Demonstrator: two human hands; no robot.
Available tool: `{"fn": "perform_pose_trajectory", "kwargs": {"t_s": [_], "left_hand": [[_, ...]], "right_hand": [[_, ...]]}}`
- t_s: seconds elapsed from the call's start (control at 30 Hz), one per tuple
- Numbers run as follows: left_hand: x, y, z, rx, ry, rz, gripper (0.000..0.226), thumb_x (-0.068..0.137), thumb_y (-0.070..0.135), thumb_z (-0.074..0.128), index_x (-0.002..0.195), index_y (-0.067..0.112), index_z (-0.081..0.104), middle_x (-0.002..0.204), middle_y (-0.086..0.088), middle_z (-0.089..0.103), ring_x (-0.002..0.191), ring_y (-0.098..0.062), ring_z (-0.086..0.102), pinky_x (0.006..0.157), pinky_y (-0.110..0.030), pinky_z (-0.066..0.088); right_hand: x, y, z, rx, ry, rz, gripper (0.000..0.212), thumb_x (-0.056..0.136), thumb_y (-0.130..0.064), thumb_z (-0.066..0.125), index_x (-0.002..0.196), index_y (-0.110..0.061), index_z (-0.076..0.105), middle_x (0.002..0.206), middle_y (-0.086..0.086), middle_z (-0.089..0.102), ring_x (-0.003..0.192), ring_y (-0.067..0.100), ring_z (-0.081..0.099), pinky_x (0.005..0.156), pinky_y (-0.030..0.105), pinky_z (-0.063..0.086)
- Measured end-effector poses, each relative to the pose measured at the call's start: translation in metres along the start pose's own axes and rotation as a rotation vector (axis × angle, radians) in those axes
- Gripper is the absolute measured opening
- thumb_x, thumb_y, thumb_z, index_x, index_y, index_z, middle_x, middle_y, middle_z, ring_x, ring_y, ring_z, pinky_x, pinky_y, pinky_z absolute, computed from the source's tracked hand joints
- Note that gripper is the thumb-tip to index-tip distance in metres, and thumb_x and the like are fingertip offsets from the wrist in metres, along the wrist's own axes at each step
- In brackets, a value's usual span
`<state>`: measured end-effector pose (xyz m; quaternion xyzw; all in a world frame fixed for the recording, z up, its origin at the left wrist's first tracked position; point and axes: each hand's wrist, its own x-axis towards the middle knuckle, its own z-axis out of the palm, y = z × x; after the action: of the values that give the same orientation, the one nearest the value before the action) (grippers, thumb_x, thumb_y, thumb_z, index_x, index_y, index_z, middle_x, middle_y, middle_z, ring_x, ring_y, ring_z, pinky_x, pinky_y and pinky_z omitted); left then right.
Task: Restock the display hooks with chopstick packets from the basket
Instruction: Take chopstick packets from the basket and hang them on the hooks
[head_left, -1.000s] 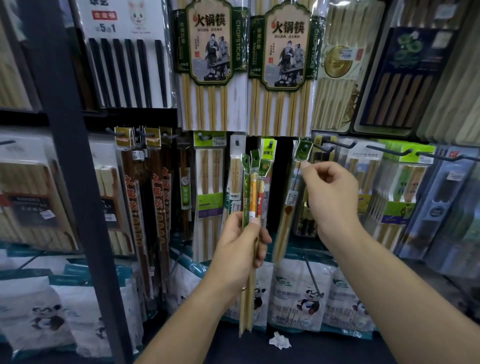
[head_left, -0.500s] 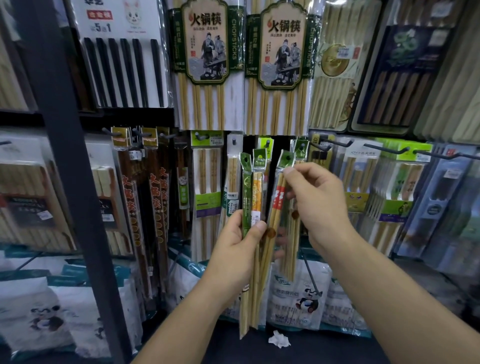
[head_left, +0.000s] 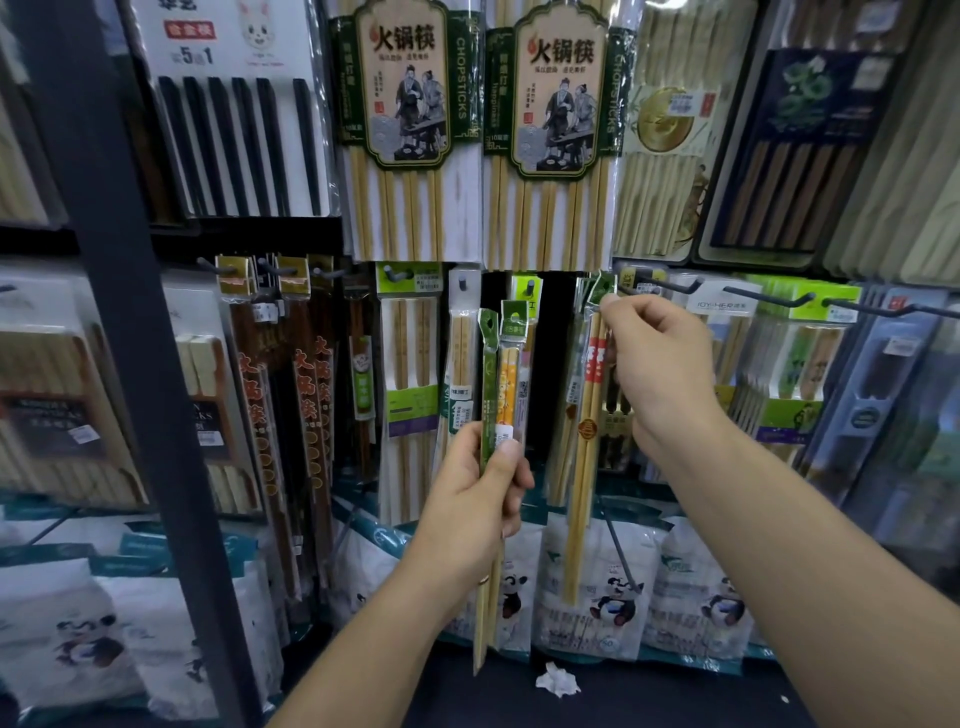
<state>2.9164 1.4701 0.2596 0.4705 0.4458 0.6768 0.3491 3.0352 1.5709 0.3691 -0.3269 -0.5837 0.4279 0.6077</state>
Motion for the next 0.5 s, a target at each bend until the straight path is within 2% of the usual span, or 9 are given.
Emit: {"fn": "perform_pose_trajectory", "kwargs": {"t_s": [0.07,0.13,0.2,0.3,0.4,0.5], "left_hand": [[0.001,0.001,-0.001,-0.022,-0.006,-0.017,0.014,0.108,0.023,0.045,0.106,0.024,0.059,0.076,0.005,0.061,0.059,-0.005,0.048,0.050,-0.021,0.038],[0.001,0.001,-0.002,-0.029,0.002,-0.032,0.012,0.109,0.020,0.044,0.107,0.014,0.055,0.075,0.004,0.062,0.059,-0.005,0.049,0.049,-0.021,0.038],[0.000,0.003,-0.003,-0.044,0.006,-0.041,0.012,0.109,0.017,0.044,0.109,0.011,0.054,0.075,0.003,0.063,0.059,-0.006,0.051,0.048,-0.022,0.039],[-0.001,0.005,-0.002,-0.041,0.013,-0.047,0.013,0.109,0.016,0.043,0.112,0.010,0.053,0.075,0.001,0.063,0.059,-0.007,0.051,0.048,-0.022,0.039],[-0.001,0.006,-0.002,-0.033,0.013,-0.044,0.012,0.109,0.017,0.043,0.111,0.011,0.053,0.075,0.002,0.064,0.059,-0.007,0.051,0.049,-0.022,0.040],[0.000,0.006,-0.002,0.001,0.005,-0.029,0.012,0.109,0.017,0.043,0.106,0.012,0.053,0.077,0.002,0.065,0.060,-0.007,0.052,0.050,-0.023,0.042]], "right_hand": [[0.002,0.003,0.001,-0.015,0.004,0.006,0.021,0.098,-0.020,0.063,0.080,-0.016,0.073,0.053,-0.012,0.051,0.050,0.003,0.048,0.051,0.018,0.045],[0.002,0.006,0.001,-0.027,0.005,0.005,0.021,0.097,-0.021,0.063,0.081,-0.016,0.074,0.054,-0.011,0.051,0.053,0.005,0.048,0.058,0.024,0.048],[0.002,0.008,0.001,-0.045,0.005,-0.007,0.022,0.097,-0.022,0.063,0.078,-0.017,0.073,0.052,-0.012,0.049,0.053,0.005,0.047,0.065,0.027,0.051],[0.004,0.010,0.002,-0.055,0.015,-0.031,0.023,0.097,-0.022,0.063,0.076,-0.019,0.073,0.051,-0.013,0.050,0.054,0.004,0.048,0.066,0.027,0.050],[0.008,0.015,0.002,-0.078,0.034,-0.060,0.024,0.096,-0.025,0.065,0.075,-0.015,0.072,0.055,-0.010,0.052,0.059,0.008,0.051,0.075,0.028,0.052],[0.011,0.020,0.002,-0.105,0.049,-0.083,0.030,0.096,-0.029,0.066,0.072,-0.013,0.071,0.054,-0.008,0.053,0.056,0.005,0.052,0.075,0.025,0.051]]}}
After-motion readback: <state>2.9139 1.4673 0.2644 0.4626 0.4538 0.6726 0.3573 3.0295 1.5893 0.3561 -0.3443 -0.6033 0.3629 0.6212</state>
